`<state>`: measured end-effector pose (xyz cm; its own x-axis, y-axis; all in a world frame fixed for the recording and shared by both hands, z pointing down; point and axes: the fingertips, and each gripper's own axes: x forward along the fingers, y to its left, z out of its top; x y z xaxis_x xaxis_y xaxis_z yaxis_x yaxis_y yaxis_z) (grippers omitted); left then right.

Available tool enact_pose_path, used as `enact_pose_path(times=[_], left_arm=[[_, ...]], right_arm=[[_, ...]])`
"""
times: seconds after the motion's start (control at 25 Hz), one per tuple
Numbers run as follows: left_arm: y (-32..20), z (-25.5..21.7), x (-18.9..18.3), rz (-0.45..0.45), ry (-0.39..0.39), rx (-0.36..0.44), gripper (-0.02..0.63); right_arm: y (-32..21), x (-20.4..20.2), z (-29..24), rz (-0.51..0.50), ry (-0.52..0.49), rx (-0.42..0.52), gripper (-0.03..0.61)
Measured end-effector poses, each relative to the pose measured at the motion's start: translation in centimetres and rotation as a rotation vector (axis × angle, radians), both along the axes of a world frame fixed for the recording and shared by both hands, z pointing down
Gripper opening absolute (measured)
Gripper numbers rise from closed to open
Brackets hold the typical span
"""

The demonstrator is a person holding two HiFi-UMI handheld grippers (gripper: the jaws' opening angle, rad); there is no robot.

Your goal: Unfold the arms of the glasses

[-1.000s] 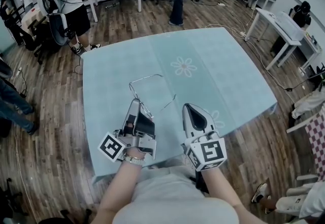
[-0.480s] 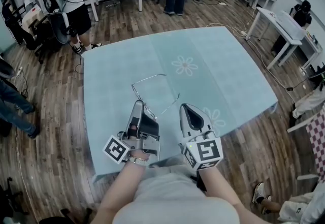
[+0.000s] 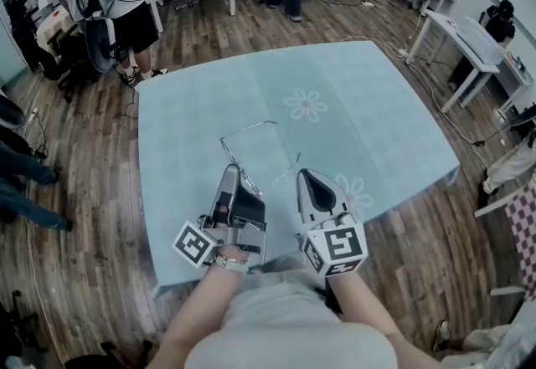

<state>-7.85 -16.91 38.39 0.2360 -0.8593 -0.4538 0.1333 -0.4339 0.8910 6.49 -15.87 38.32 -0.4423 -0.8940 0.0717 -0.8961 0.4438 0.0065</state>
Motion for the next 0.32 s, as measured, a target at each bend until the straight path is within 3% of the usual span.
enact_pose_path(times=[0.32], left_arm=[[-0.24,0.19,-0.02,-0.001,-0.002,-0.006,0.009]], right_arm=[[-0.46,-0.45,-0.01,-0.011,0.000,-0.001,0.006]])
